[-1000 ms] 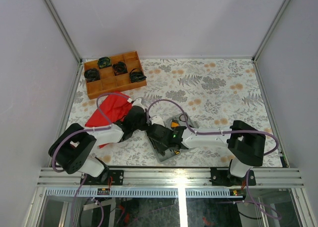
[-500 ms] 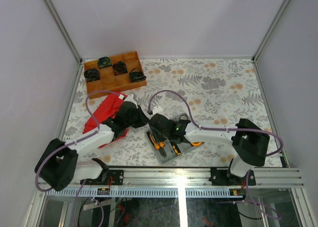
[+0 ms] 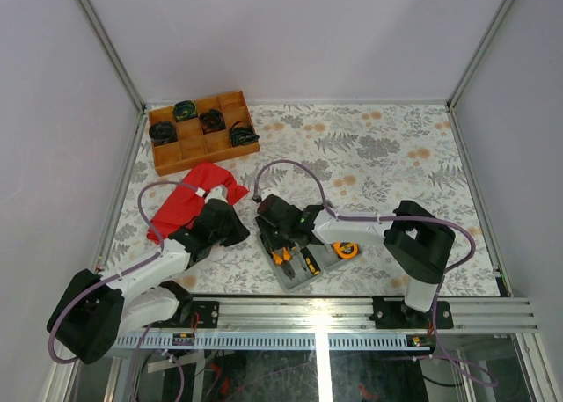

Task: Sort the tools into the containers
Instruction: Place the pliers in the storage box.

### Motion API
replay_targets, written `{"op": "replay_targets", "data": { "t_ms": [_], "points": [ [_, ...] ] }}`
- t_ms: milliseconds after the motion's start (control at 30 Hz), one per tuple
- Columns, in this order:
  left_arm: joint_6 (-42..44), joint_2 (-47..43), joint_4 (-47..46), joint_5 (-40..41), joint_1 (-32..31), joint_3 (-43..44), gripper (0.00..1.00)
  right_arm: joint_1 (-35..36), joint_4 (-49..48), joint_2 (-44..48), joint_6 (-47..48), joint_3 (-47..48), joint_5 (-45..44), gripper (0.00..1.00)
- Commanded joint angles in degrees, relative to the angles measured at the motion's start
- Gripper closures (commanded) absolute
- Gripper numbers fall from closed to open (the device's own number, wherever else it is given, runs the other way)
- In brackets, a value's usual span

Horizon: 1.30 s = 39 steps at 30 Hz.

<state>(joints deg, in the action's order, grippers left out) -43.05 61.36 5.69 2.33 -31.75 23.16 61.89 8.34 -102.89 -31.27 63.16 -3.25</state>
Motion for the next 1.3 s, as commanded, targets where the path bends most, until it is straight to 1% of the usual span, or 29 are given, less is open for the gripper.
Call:
{"op": "replay_targets", "data": {
  "t_ms": [0,233,400,533,667,867,1033,1267],
  "points": [
    [-0.81,-1.07,-0.5,-1.12,0.37,-2.19,0.86,-0.36,0.8,-0.81,0.79,3.49,1.59,0.68],
    [-0.24,-0.93,-1.08,-1.96,0.36,-2.75,0.86,-0.36,7.5,-5.35,1.25,7.41,1.9,0.75],
    [0.2,2.69,-4.06,-4.55,0.3,-3.31,0.87,0.03,16.96,-9.79,1.16,11.85,-0.7,0.85],
    [0.33,5.36,-6.72,-6.23,0.18,-4.37,0.88,0.56,21.22,-11.36,0.45,12.73,-3.06,0.89],
    [-0.05,7.1,-9.22,-7.77,-0.25,-5.42,0.89,1.53,22.93,-13.03,-0.71,12.7,-3.66,0.99],
    [-0.93,9.41,-11.53,-7.61,-2.27,-5.46,0.89,3.96,25.2,-19.31,-2.99,12.67,-3.49,1.0],
    [-1.72,11.47,-13.77,-7.54,-3.5,-5.6,0.9,5.99,24.22,-25.28,-6.05,10.26,-2.51,1.0],
    [-2.13,12.68,-14.67,-7.46,-4.15,-5.23,0.91,8.95,21.01,-33.05,-7.72,8.11,2.47,1.0]
  ]
}}
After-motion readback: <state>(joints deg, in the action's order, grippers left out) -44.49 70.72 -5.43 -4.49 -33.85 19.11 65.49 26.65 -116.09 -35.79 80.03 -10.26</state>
